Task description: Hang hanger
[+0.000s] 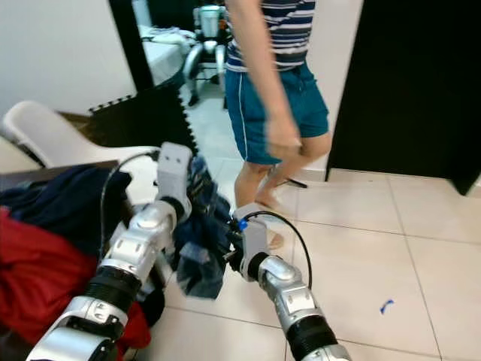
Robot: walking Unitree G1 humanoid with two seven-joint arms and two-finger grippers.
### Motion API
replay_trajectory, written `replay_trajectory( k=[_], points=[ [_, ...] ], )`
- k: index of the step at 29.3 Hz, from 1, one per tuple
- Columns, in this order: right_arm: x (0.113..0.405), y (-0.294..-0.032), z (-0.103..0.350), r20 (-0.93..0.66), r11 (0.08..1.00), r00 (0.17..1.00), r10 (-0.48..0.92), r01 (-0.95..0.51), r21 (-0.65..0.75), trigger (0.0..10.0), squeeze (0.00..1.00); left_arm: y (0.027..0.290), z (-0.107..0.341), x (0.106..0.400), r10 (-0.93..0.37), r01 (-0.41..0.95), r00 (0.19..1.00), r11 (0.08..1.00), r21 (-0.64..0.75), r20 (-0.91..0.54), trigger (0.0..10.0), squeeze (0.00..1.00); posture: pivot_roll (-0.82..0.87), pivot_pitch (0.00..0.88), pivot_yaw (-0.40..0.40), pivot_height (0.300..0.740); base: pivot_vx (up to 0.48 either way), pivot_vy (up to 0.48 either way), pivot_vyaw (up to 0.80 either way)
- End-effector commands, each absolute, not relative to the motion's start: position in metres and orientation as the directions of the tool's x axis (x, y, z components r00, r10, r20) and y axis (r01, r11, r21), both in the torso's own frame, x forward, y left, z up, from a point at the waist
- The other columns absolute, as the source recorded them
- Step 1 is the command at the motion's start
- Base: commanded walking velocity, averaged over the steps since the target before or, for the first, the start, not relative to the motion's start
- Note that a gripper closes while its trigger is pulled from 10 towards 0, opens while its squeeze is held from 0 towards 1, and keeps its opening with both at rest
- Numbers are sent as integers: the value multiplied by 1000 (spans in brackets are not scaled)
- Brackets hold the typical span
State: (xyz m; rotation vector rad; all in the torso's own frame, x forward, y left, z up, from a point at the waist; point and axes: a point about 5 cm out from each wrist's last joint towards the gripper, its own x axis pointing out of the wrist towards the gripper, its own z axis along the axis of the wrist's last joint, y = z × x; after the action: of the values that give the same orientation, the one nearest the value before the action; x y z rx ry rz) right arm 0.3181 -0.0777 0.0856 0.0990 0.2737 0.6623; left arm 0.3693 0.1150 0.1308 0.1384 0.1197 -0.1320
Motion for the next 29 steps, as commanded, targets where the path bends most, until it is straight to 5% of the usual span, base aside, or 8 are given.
replay_trajectory(
  k=[1, 4, 10, 19, 20, 21, 29],
  points=[
    [316, -86, 87, -216, 797, 768, 603, -568, 206, 10000, 0, 121, 114, 366, -85, 114, 982, 979, 168, -167, 0, 0, 83, 22, 80, 740, 0, 0, -800],
    [316, -92, 90, -206, 810, 784, 585, -551, 202, 10000, 0, 128, 102, 362, -59, 94, 978, 981, 169, -200, 0, 0, 79, 23, 80, 740, 0, 0, -800],
    [322, -136, 77, -223, 957, 931, 290, -275, 97, 10000, 0, 166, 51, 332, 17, -26, 936, 999, -23, -352, 0, 0, 111, 26, 63, 740, 0, 0, -800],
    [313, -146, 47, -309, 985, 935, 173, -173, 27, 10000, 0, 184, 49, 319, 79, -157, 942, 963, -218, -326, 392, 0, 110, 13, 48, 740, 0, 0, -800],
    [310, -146, 43, -319, 986, 934, 163, -162, 29, 10000, 0, 189, 47, 315, 93, -181, 938, 952, -246, -333, 6667, 0, 109, 9, 41, 740, 0, 0, -800],
    [307, -144, 39, -334, 987, 929, 159, -156, 36, 10000, 0, 191, 43, 308, 77, -169, 939, 952, -255, -335, 10000, 0, 106, 2, 32, 740, 0, 0, -800],
    [307, -144, 37, -339, 987, 928, 157, -154, 35, 10000, 0, 185, 42, 303, 41, -129, 940, 961, -243, -338, 10000, 0, 110, 0, 23, 740, 0, 0, -800]
  ],
)
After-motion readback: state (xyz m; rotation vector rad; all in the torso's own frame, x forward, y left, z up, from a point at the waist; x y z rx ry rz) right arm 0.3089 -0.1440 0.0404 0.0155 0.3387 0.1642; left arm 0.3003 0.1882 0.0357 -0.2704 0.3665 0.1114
